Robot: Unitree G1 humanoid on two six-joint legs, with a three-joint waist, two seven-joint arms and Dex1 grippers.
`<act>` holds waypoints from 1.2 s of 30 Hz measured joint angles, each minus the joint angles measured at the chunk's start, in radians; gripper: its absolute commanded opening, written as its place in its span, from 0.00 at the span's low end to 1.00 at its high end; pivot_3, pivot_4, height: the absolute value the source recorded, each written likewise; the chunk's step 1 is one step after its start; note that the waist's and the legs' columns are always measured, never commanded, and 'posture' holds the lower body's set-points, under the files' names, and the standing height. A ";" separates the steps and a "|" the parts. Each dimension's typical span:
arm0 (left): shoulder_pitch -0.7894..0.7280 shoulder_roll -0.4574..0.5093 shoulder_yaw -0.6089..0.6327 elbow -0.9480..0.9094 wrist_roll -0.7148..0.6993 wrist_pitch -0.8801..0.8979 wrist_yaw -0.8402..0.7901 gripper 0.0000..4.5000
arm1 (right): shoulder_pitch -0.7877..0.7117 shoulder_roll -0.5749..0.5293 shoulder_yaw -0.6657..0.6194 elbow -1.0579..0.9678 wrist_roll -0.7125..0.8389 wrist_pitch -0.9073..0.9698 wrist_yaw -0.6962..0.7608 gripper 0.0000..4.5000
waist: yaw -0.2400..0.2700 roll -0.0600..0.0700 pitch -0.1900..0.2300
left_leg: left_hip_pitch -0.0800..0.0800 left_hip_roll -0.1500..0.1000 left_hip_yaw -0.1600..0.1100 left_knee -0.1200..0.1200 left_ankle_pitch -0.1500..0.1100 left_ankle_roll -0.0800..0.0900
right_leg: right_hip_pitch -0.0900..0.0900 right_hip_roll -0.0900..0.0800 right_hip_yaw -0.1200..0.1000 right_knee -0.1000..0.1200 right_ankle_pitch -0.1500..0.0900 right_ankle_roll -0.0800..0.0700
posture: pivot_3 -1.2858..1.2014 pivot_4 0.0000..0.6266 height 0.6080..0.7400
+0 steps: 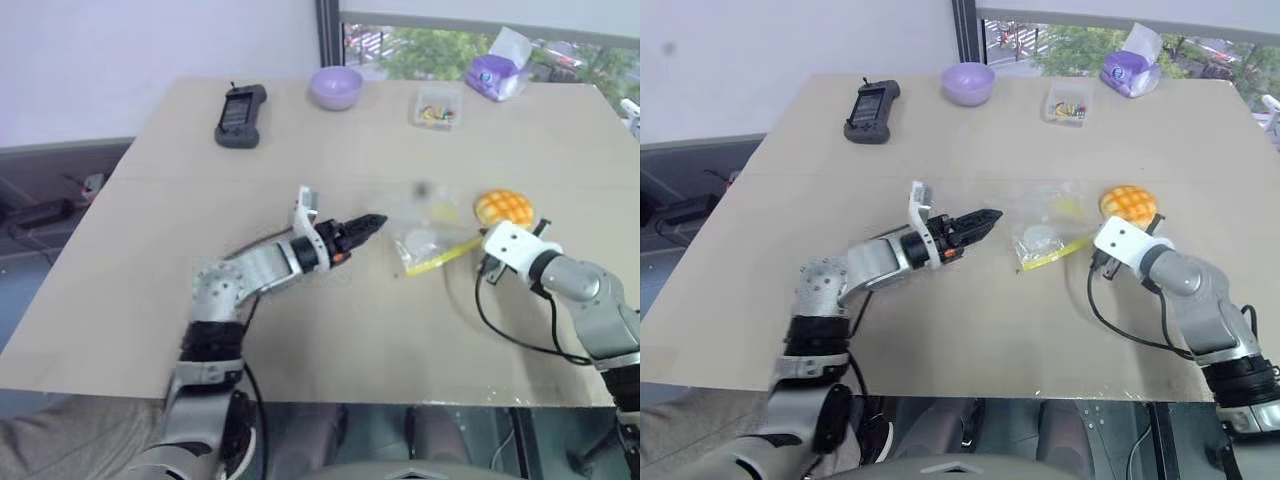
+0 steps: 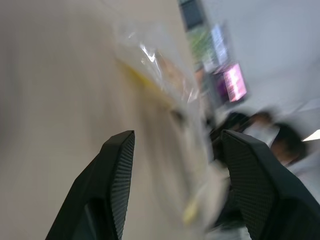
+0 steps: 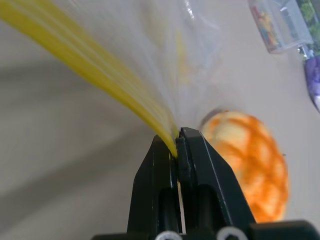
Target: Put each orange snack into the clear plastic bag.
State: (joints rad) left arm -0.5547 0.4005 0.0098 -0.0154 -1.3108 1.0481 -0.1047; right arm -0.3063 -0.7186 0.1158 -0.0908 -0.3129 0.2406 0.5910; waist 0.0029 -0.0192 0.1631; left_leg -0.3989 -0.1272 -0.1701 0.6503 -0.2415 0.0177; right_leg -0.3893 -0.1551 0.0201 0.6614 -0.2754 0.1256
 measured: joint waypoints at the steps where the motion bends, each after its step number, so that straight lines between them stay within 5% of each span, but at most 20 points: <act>1: -0.001 0.045 -0.029 -0.025 0.065 -0.028 -0.075 0.59 | -0.013 0.004 0.010 -0.012 -0.010 0.030 0.009 0.00 | -0.002 0.000 0.000 | 0.000 0.000 0.000 0.000 0.000 0.000 | 0.000 0.000 0.000 0.000 0.000 0.000 | 0.52 0.24 1.00; 6: -0.006 0.223 -0.176 -0.069 0.472 -0.300 -0.413 0.59 | -0.108 0.062 0.100 -0.044 -0.049 0.155 0.060 0.00 | -0.013 0.001 0.001 | -0.001 0.002 0.000 -0.002 0.000 0.000 | -0.001 0.000 0.000 -0.001 0.000 -0.001 | 0.52 0.24 1.00; 11: -0.022 0.238 -0.295 -0.080 0.849 -0.692 -0.585 0.59 | -0.217 0.170 0.164 -0.001 -0.088 0.248 0.053 0.00 | -0.014 0.001 0.001 | -0.006 0.003 -0.001 -0.002 0.000 0.000 | -0.005 0.000 -0.002 -0.002 0.001 -0.002 | 0.52 0.24 1.00; 23: -0.019 0.179 -0.380 -0.066 1.198 -0.991 -0.689 0.59 | -0.368 0.328 0.241 0.194 -0.188 0.421 -0.060 0.00 | -0.026 0.001 0.001 | -0.016 0.002 -0.002 0.002 0.000 0.000 | -0.017 0.000 -0.003 0.002 0.002 -0.003 | 0.52 0.24 1.00; 36: -0.005 0.109 -0.403 0.135 1.546 -1.236 -0.490 0.59 | -0.376 0.333 0.242 0.193 -0.190 0.457 -0.060 0.00 | -0.044 0.001 0.001 | -0.016 0.002 -0.002 0.003 0.001 0.000 | -0.017 0.000 -0.003 0.003 0.002 -0.003 | 0.52 0.24 1.00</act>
State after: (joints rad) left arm -0.5602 0.5097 -0.3928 0.1196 0.2356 -0.1882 -0.5943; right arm -0.6826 -0.3861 0.3577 0.1025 -0.5028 0.6976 0.5313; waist -0.0410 -0.0180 0.1637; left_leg -0.4152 -0.1252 -0.1723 0.6533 -0.2409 0.0173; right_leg -0.4062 -0.1547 0.0174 0.6647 -0.2732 0.1231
